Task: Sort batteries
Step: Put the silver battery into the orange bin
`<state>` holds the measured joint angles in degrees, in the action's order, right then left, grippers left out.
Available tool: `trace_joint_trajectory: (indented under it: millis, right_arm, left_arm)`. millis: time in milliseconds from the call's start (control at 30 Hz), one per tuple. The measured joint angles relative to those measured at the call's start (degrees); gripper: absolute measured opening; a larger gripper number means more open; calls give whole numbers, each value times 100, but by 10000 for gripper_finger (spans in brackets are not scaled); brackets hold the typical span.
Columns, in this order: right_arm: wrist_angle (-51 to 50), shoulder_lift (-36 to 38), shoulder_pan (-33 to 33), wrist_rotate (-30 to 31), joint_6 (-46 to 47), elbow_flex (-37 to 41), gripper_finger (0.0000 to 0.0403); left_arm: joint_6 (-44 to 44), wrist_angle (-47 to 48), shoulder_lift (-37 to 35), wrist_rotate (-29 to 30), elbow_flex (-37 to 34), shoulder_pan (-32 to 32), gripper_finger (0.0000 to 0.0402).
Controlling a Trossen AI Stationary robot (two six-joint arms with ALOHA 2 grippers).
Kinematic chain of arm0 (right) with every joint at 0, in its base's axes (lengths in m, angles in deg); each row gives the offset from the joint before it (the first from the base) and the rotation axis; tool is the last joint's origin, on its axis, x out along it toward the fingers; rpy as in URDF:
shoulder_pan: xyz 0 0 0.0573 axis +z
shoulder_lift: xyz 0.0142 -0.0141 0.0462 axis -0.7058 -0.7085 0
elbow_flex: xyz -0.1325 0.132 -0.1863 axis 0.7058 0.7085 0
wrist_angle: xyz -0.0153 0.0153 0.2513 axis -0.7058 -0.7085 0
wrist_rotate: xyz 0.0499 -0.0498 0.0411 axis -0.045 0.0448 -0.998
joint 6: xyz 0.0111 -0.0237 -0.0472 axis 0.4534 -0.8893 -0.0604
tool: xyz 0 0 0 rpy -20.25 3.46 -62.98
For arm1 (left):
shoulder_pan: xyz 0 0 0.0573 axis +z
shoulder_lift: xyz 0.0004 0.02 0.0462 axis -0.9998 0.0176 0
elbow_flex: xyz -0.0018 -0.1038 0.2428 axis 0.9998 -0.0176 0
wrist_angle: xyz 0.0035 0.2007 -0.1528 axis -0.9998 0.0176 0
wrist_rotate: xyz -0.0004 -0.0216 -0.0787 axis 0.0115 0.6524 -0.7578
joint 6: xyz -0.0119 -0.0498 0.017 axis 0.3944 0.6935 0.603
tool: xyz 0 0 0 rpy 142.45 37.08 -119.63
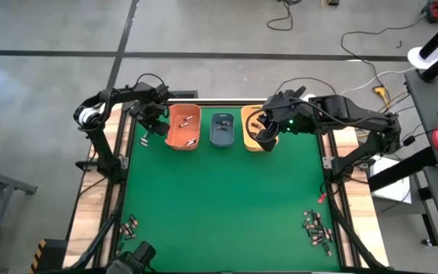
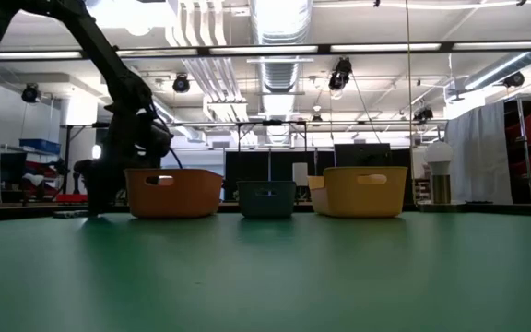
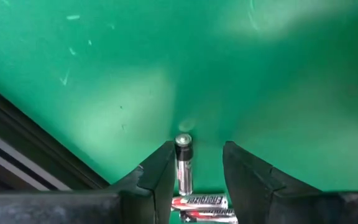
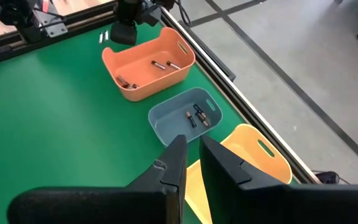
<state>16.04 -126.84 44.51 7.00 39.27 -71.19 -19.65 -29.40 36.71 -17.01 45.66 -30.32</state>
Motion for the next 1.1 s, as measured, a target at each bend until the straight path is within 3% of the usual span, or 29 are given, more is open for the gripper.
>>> trace_joint_trajectory:
  millis: [167,400,733,1100]
  right_arm:
    - [-1,0,2,0,89,0,38]
    - [3,0,0,0,178,0,38]
    - [3,0,2,0,240,0,38]
    - [5,0,0,2,228,0,38]
  left_arm:
    - [24,-86,-2,1,-36,-29,101]
    - [79,-133,22,137,-55,-86,11]
    - [107,-169,-30,153,-55,-90,7]
    - [196,-93,-706,109,-46,-89,1]
